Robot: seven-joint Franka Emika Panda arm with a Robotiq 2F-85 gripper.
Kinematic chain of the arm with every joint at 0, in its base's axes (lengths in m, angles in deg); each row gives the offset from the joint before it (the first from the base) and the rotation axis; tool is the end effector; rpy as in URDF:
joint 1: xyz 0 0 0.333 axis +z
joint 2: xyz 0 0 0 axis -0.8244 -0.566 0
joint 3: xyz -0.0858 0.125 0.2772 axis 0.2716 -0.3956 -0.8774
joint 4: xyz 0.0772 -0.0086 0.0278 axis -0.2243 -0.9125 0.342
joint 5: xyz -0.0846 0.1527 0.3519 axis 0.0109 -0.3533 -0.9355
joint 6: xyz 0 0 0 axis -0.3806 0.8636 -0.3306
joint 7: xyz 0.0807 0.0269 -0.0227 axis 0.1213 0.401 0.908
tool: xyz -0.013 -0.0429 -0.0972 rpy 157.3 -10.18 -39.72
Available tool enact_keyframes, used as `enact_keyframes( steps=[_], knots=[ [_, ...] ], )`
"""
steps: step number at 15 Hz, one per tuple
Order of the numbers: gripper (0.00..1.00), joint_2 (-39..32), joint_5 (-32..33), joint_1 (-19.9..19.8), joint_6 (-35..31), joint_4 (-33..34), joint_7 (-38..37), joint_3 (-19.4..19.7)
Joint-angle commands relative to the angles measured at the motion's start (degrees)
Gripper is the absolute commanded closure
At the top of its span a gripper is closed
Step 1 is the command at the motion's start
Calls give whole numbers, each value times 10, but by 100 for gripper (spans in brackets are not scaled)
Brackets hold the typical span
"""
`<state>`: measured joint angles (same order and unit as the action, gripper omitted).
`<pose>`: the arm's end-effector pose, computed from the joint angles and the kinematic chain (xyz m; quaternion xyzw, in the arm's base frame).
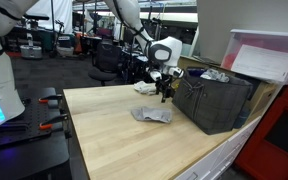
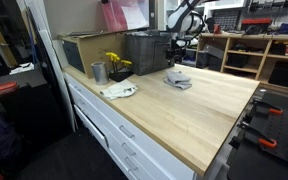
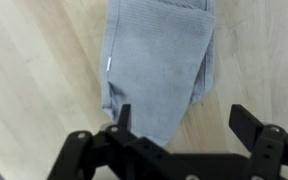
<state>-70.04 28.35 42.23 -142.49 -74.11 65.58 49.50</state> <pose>0.6793 -0.2024 0.2249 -0.9867 0.1585 -0.0332 0.0164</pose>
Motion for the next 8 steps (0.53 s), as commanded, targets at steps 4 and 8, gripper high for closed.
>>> enact_keyframes(
  steps=[4,8],
  knots=[
    [0,209,64,49,-60,-199,-61,50],
    [0,308,78,56,-26,-274,-70,49]
  ],
)
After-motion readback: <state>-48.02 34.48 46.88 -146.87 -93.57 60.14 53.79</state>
